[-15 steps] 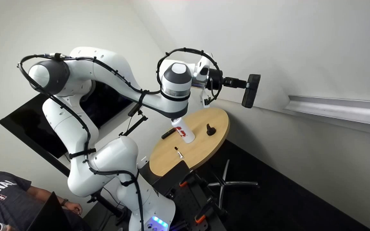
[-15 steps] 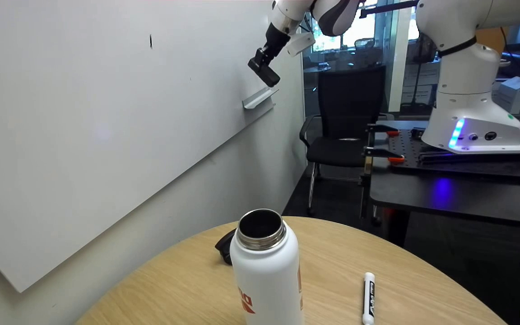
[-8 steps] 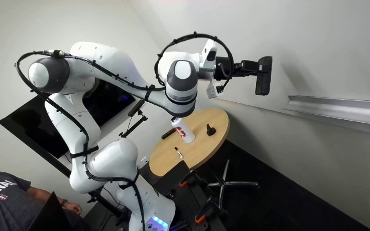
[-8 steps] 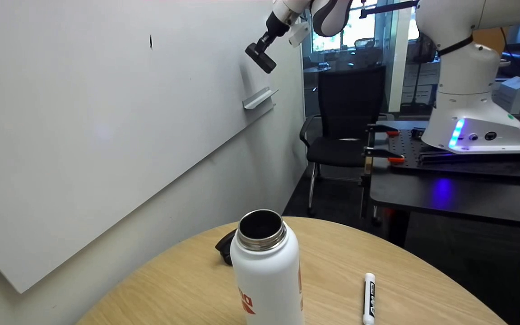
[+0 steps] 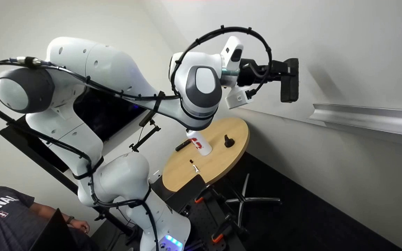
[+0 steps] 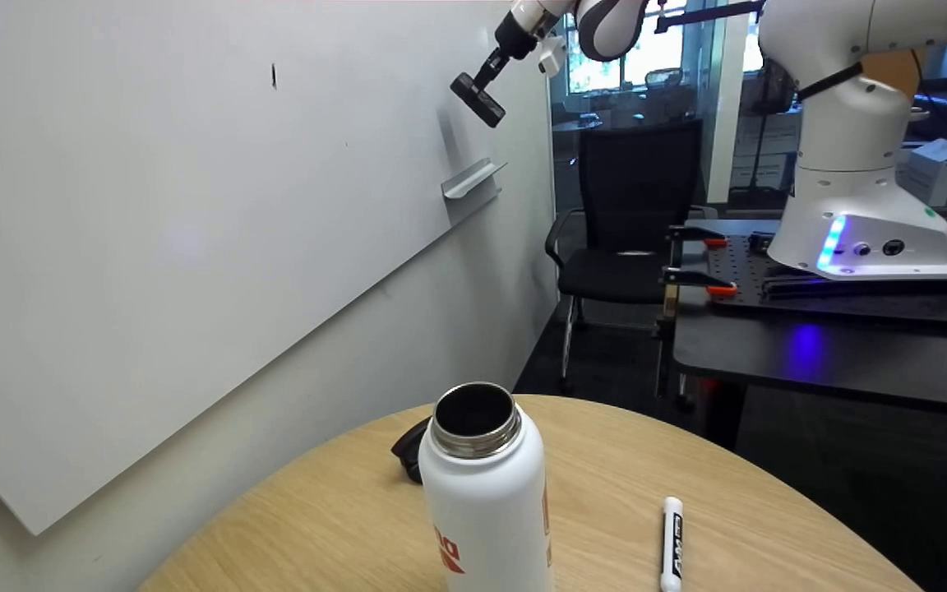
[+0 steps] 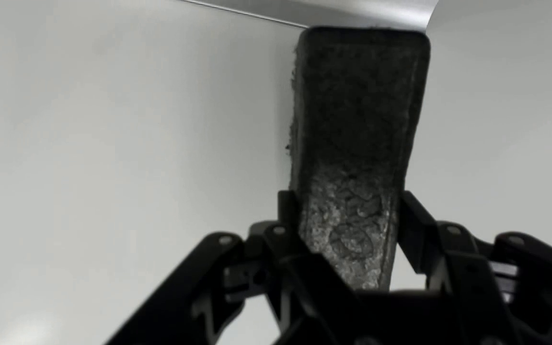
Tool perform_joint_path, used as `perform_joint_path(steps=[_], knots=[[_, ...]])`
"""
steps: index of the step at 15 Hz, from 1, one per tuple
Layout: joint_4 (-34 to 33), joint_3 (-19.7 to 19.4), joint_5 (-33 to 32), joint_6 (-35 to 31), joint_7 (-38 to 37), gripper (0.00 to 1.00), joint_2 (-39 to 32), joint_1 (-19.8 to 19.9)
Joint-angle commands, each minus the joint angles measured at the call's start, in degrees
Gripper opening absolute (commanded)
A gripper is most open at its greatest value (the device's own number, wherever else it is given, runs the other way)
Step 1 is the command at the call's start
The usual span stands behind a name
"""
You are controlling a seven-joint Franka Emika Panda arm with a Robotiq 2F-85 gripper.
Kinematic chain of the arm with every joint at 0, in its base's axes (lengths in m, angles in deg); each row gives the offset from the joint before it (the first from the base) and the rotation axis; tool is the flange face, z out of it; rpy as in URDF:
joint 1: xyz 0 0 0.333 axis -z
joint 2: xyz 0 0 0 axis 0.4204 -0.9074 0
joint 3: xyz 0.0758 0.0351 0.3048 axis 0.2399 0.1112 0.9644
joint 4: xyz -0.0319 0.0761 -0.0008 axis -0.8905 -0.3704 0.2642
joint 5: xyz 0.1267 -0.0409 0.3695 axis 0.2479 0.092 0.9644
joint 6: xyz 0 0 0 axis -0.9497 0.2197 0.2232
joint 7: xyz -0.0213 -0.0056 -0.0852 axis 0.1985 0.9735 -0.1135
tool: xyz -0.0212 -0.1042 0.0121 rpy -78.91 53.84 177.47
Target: Pick up the whiteboard eraser and put it on the whiteboard
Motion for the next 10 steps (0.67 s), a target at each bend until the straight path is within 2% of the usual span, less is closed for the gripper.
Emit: perform_joint_path(steps=[1,3,4,5,6,7,10], knots=[[1.26,0.42,0.41,0.01,4.52,0.28,5.40,0.70],[1.56,0.18,2.03,0.01,5.09,0.28,6.89,0.12],[2.54,11.45,6.62,0.74,10.86,0.28,9.99,10.23],[2.74,13.72,8.11,0.97,12.18,0.28,11.01,11.97],[2.32,6.33,7.08,0.23,10.75,0.28,10.93,4.73],[2.55,7.46,8.67,0.24,12.40,0.28,12.18,5.61],[3.21,2.30,9.93,0.24,15.09,0.28,14.60,1.02]])
